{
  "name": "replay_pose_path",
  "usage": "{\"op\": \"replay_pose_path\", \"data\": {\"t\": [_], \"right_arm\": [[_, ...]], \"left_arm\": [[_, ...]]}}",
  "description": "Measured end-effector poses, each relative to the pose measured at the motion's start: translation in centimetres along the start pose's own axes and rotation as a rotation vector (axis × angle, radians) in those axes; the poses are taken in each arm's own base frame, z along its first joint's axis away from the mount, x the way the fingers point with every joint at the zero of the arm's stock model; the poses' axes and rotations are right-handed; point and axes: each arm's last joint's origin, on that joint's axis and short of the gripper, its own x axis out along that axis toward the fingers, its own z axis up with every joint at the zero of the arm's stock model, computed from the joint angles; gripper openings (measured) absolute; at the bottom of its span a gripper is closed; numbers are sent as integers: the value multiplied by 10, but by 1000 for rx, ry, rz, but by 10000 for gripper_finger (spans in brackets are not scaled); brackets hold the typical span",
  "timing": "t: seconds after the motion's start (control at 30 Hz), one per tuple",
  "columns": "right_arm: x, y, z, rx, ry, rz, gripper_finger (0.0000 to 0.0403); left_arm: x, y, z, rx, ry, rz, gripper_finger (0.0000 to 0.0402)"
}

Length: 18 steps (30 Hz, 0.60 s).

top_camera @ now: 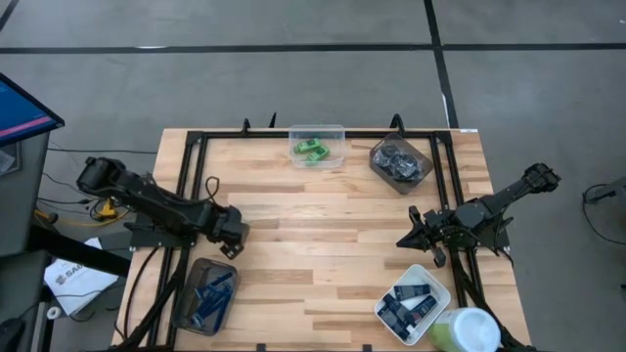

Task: Pick & Place Travel size toiletries
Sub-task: Put the green shampoo into the transparent bin

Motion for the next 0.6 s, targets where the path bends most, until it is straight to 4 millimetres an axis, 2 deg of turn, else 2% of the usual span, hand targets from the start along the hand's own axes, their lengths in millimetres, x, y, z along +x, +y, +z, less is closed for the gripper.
{"op": "replay_pose_path", "data": {"t": [0.3, 0.6], "right_arm": [[0, 0, 0, 0, 0, 0, 0], [0, 0, 0, 0, 0, 0, 0]], "left_arm": [[19, 1, -3, 13, 26, -15, 265], [25, 1, -4, 12, 23, -50, 204]]}}
